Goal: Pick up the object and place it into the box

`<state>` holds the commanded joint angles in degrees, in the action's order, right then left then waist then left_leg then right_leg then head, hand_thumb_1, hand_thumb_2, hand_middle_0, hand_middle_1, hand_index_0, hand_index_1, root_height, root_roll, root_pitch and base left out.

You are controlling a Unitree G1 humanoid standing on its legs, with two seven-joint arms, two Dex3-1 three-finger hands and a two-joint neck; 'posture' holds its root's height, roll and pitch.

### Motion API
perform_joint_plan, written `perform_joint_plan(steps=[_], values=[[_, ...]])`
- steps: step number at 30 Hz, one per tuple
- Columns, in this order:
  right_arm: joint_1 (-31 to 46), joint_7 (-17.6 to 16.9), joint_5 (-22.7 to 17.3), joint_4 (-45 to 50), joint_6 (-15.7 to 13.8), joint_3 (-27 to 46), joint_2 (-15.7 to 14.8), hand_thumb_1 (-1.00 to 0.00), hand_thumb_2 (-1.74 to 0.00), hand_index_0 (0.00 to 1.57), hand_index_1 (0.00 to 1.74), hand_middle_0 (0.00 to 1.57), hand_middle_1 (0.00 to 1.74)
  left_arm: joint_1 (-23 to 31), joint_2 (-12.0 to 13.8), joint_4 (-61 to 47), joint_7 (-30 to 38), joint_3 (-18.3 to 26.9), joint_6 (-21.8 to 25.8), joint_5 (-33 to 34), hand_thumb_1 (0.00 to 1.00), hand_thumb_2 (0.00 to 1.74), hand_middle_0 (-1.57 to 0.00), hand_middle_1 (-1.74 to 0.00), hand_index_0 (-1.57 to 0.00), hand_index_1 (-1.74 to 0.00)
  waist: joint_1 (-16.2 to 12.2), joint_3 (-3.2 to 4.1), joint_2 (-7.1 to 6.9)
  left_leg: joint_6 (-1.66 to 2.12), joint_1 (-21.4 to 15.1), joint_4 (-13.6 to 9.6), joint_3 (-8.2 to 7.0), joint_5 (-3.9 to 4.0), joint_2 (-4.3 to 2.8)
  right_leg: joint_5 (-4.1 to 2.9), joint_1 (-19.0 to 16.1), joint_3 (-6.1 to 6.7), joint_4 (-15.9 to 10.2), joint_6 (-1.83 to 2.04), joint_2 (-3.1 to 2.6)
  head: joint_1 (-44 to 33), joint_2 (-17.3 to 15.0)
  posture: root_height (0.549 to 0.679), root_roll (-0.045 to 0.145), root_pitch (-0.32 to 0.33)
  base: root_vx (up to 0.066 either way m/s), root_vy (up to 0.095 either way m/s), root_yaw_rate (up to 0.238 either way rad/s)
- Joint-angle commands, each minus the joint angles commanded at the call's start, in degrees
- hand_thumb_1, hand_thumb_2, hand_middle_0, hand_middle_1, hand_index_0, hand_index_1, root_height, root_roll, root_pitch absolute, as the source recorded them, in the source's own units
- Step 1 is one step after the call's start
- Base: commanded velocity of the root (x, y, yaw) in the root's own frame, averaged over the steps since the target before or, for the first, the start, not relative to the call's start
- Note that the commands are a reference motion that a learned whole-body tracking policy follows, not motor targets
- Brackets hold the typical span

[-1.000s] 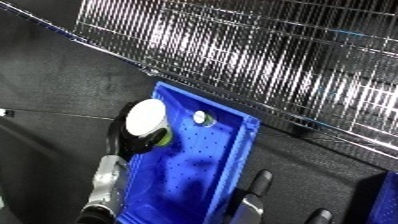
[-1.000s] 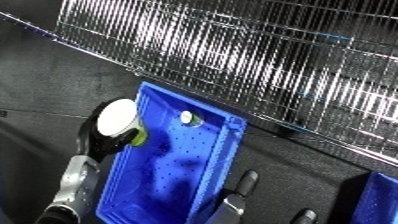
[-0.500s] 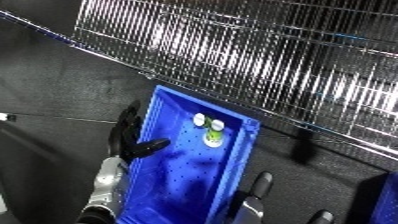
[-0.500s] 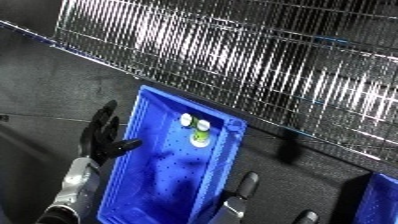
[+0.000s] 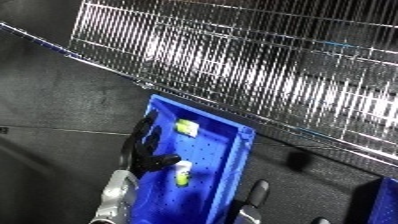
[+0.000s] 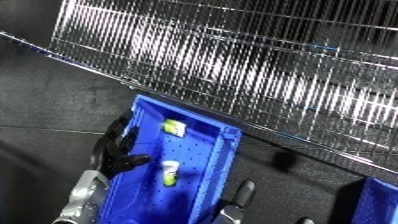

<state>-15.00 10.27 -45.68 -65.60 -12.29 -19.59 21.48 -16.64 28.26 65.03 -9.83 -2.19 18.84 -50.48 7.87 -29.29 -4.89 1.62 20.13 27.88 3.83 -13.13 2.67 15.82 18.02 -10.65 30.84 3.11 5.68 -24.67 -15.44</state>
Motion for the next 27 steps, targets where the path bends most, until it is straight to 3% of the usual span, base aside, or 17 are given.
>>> perform_joint_plan(steps=[5, 9, 13, 16, 20, 23, 27], values=[[-1.1, -1.0, 1.0, 0.2, 0.7, 0.2, 1.0, 0.0, 0.0, 0.0, 0.0, 0.0, 0.0, 1.3, -0.8, -0.7, -1.3, -2.3, -2.3, 3.2, 0.0, 0.0, 0.0, 0.0, 0.0, 0.0, -0.6, 0.32, 1.4, -0.18, 0.4, 1.3, -0.47, -0.48, 0.29, -0.51, 0.6, 0.88, 0.3, 0.1, -0.23, 9.0, 1.8, 0.657, 0.035, 0.038, -0.002, 0.019, -0.141], [-1.8, -1.5, 0.7, 0.7, 0.6, 0.9, 2.1, 0.0, 0.0, 0.0, 0.0, 0.0, 0.0, 2.4, -1.5, -0.8, -1.2, -5.6, -1.7, 11.1, 0.0, 0.0, 0.0, 0.0, 0.0, 0.0, -1.3, 0.44, 2.51, -0.3, 0.7, 2.0, -1.0, -0.57, 0.29, -1.07, 1.1, 1.53, 0.6, 0.21, -0.37, 16.5, 1.8, 0.657, 0.035, 0.039, 0.0, 0.039, -0.131], [-2.0, -1.4, -0.1, 1.6, -0.3, 2.0, 3.4, 0.0, 0.0, 0.0, 0.0, 0.0, 0.0, 3.2, -2.2, -0.7, 0.2, -9.0, -1.5, 17.6, 0.0, 0.0, 0.0, 0.0, 0.0, 0.0, -2.1, 0.56, 3.4, -0.34, 0.2, 1.6, -1.43, -0.12, -0.07, -1.3, 1.3, 2.0, 1.1, 0.31, -0.5, 22.9, 1.5, 0.656, 0.032, 0.035, 0.013, 0.053, -0.166], [-1.7, -0.4, 1.1, 2.4, -1.4, 2.7, 4.3, 0.0, 0.0, 0.0, 0.0, 0.0, 0.0, 3.9, -2.9, -1.0, 2.0, -11.0, -1.6, 19.0, 0.0, 0.0, 0.0, 0.0, 0.0, 0.0, -2.9, 0.74, 3.92, -0.28, -0.5, 0.5, -1.96, 0.46, -0.58, -1.65, 1.6, 2.33, 1.1, 0.61, -0.56, 31.5, 1.3, 0.656, 0.029, 0.036, 0.004, 0.044, -0.132], [-2.0, 0.3, 2.1, 2.7, -1.5, 3.0, 4.9, 0.0, 0.0, 0.0, 0.0, 0.0, 0.0, 4.2, -3.4, -1.3, 3.5, -11.7, -2.1, 19.4, 0.0, 0.0, 0.0, 0.0, 0.0, 0.0, -3.3, 0.73, 4.13, -0.26, -0.8, 0.0, -2.22, 0.61, -0.85, -1.77, 1.8, 2.52, 1.2, 0.81, -0.58, 38.7, 1.2, 0.656, 0.028, 0.037, -0.01, 0.046, -0.164], [-2.7, 1.4, 3.2, 3.1, -1.3, 3.3, 5.6, 0.0, 0.0, 0.0, 0.0, 0.0, 0.0, 4.8, -4.4, -1.5, 4.8, -12.6, -2.3, 20.3, 0.0, 0.0, 0.0, 0.0, 0.0, 0.0, -3.8, 0.47, 4.26, -0.31, -0.9, 0.8, -2.35, 0.05, -0.86, -1.85, 1.8, 2.75, 1.6, 0.83, -0.47, 45.3, 1.0, 0.655, 0.03, 0.033, -0.006, 0.048, -0.204], [-2.9, 2.0, 3.5, 3.7, -1.4, 3.5, 6.0, 0.0, 0.0, 0.0, 0.0, 0.0, 0.0, 5.6, -4.7, -2.2, 5.3, -13.0, -2.5, 20.3, 0.0, 0.0, 0.0, 0.0, 0.0, 0.0, -4.0, 0.28, 4.38, -0.39, -0.9, 1.6, -2.49, -0.54, -0.71, -1.96, 1.8, 2.86, 1.8, 0.74, -0.37, 48.5, 0.9, 0.656, 0.033, 0.028, 0.004, 0.017, -0.093]])
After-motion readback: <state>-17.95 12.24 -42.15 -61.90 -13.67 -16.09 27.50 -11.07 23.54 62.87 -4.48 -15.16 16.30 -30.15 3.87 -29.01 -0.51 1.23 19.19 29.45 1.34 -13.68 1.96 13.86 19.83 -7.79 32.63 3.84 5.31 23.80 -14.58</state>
